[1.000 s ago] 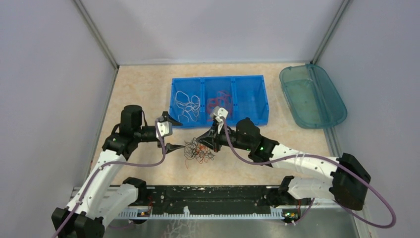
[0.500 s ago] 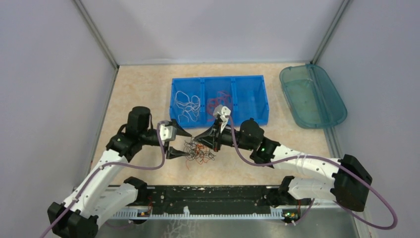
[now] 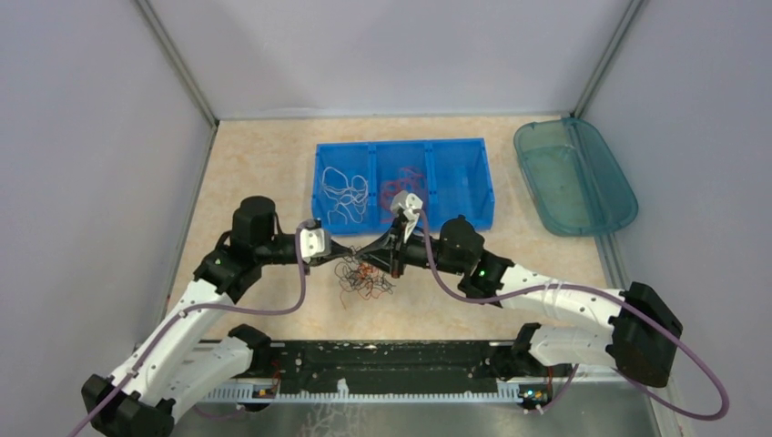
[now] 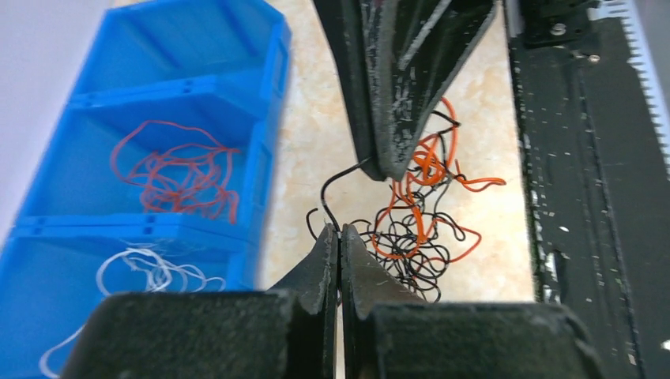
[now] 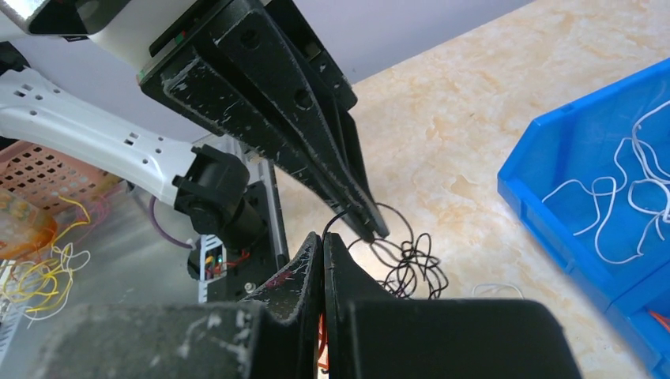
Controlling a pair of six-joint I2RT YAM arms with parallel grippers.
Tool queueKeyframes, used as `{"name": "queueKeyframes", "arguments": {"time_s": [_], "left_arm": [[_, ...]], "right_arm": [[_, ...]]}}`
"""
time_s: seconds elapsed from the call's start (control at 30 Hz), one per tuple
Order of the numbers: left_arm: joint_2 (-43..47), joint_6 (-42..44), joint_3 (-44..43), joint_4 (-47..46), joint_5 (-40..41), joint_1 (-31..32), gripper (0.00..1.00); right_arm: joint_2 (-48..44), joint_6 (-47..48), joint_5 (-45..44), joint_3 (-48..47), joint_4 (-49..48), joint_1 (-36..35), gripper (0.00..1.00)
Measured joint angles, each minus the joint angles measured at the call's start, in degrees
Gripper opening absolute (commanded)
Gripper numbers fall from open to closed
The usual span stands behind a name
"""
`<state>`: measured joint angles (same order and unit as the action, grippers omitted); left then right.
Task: Untangle the cables
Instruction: Untie the cable.
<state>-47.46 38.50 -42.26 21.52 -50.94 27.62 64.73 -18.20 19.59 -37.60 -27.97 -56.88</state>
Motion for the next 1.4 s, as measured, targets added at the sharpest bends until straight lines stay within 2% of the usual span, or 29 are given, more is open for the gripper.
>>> {"name": "queueKeyframes", "arguments": {"time_s": [0.17,0.27,0.37,0.57,0.73,0.9,1.4], "left_arm": [[0.7,-1.5,-0.4,-3.7,2.8,0.0,0.01],[0.5,-3.3,-3.0,-3.9,3.3,0.0,0.01],[0.4,-4.9,-6.6,-4.0,2.5,0.0,0.01],[0.7,-8.2,-11.5,-3.8,-1.6,0.0,0.01],[0.8,-7.6,-14.1,-1.8,-3.8,0.0,0.00],[1.2,-6.6,-15.3,-1.0,-5.8,0.0,0.01],[-0.2,-9.4,-17.4,-1.2,-9.8,2.0,0.01]], "right_arm": [[-1.4,-1.0,0.0,0.5,-0.5,0.0,0.45],[-3.1,-1.5,-0.1,2.0,-1.2,0.0,0.60],[-5.0,-1.6,-0.3,3.3,-1.7,0.1,0.68],[-7.2,-1.3,-0.4,3.1,-2.3,1.7,0.70],[-11.0,-1.6,2.2,2.1,-1.8,6.3,0.73],[-13.1,-1.4,4.9,-0.6,-1.5,6.8,0.73],[5.6,-4.5,10.4,-6.8,-9.2,3.9,0.71]]}}
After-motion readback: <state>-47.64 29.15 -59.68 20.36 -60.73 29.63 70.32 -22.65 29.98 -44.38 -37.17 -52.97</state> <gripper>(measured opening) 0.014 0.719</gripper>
